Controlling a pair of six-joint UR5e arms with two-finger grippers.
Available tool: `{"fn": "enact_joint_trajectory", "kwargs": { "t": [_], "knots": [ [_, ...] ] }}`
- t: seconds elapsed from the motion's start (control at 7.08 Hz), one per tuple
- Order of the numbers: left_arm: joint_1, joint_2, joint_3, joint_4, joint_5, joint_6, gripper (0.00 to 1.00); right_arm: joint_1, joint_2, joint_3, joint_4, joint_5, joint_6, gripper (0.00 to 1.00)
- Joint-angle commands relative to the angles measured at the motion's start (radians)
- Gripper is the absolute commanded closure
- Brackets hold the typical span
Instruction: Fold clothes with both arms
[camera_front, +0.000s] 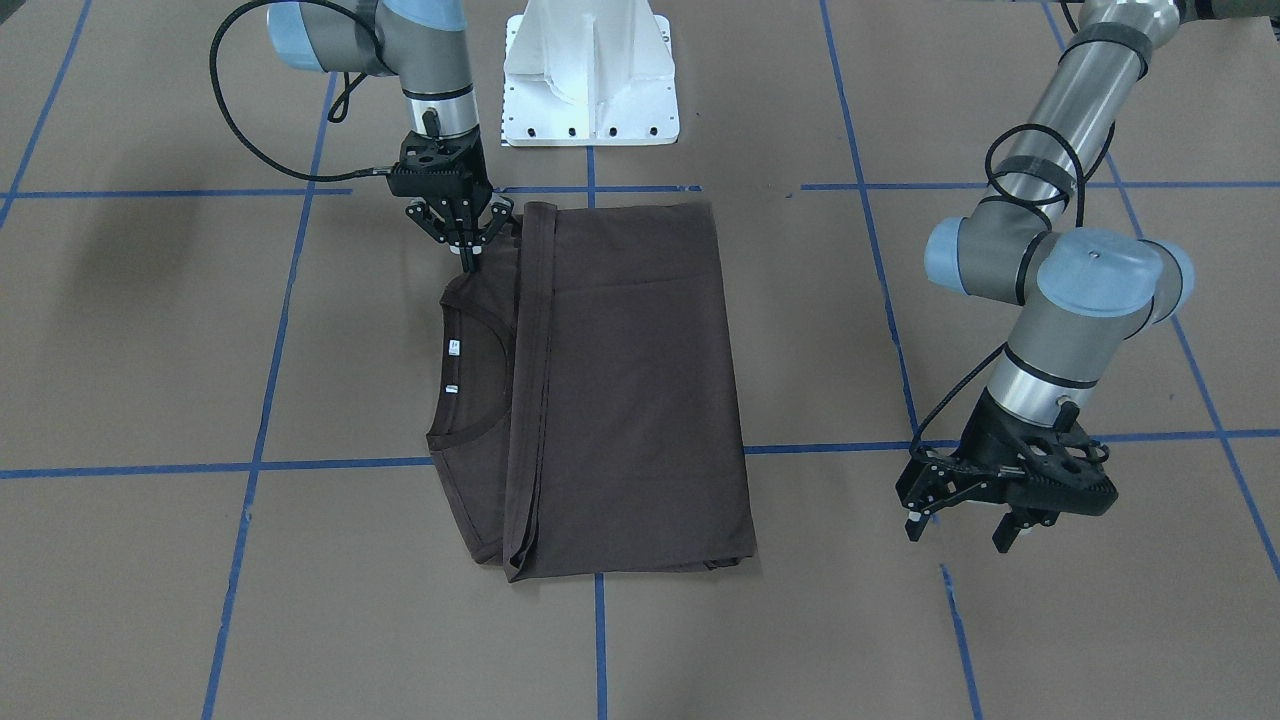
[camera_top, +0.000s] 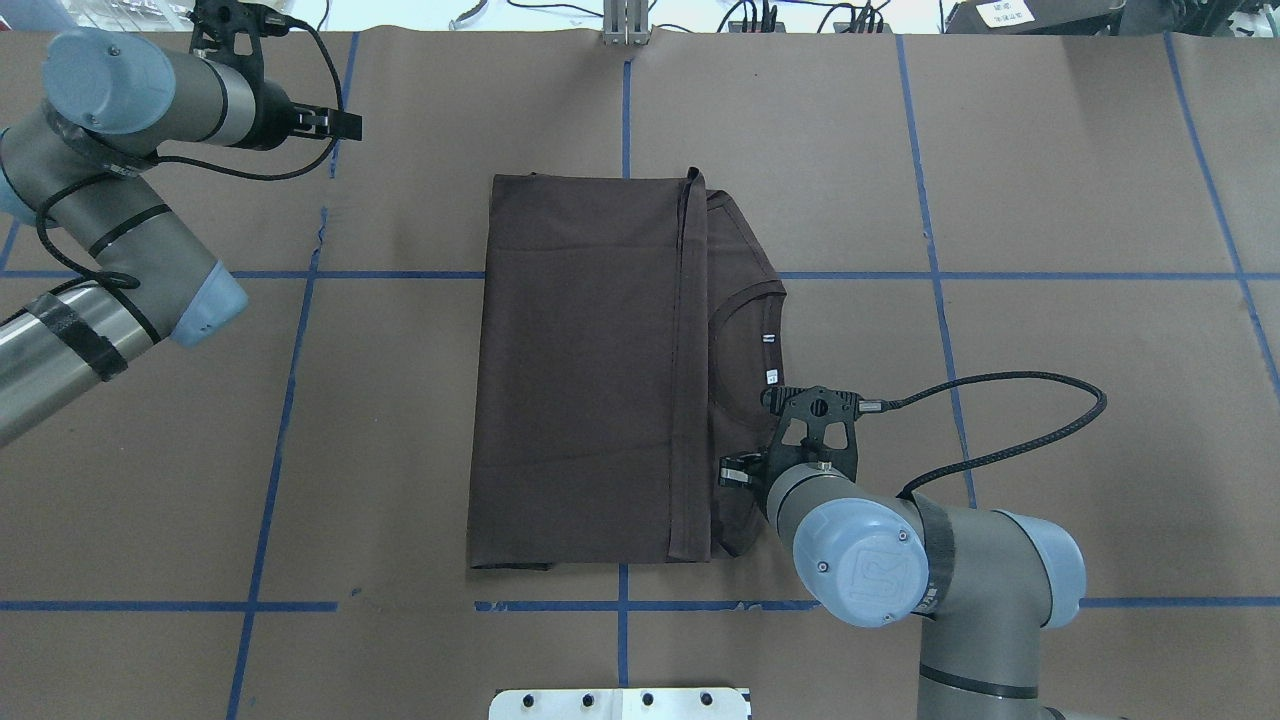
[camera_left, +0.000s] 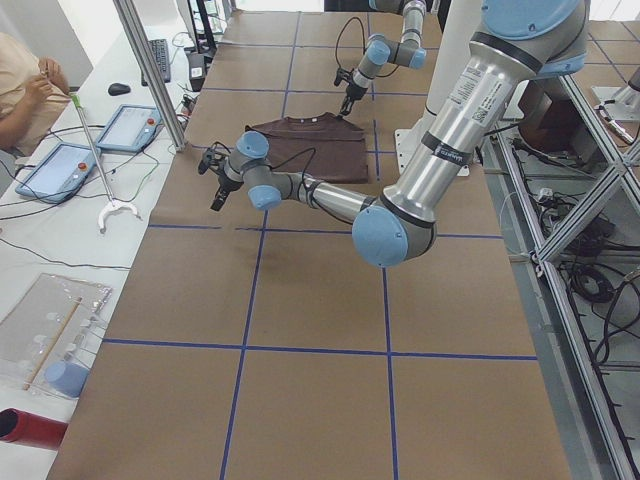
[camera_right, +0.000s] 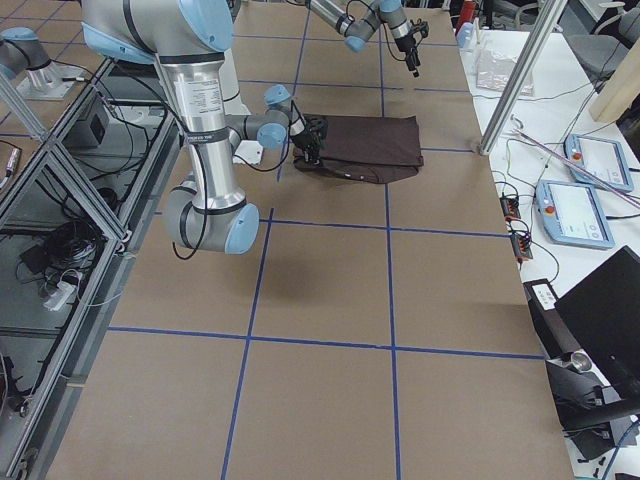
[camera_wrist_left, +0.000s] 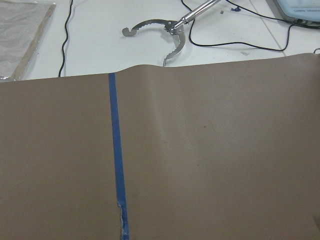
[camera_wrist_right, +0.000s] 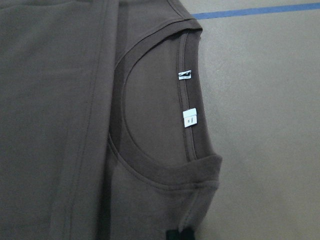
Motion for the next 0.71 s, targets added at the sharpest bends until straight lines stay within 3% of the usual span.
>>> {"fn": "enact_joint_trajectory", "kwargs": {
  "t": [0.0, 0.28, 0.57],
  "knots": [
    [0.0, 0.0, -0.001, 0.0, 0.0, 0.0, 0.0, -0.024, -0.02, 0.048, -0.003, -0.016, -0.025, 0.0],
    [0.0, 0.0, 0.002, 0.0, 0.0, 0.0, 0.0, -0.079, 0.053, 0.03, -0.018, -0.029, -0.187, 0.0],
    [0.0, 0.0, 0.002, 0.0, 0.0, 0.0, 0.0, -0.114, 0.102, -0.02, -0.026, -0.106, -0.331, 0.0]
  ]
}}
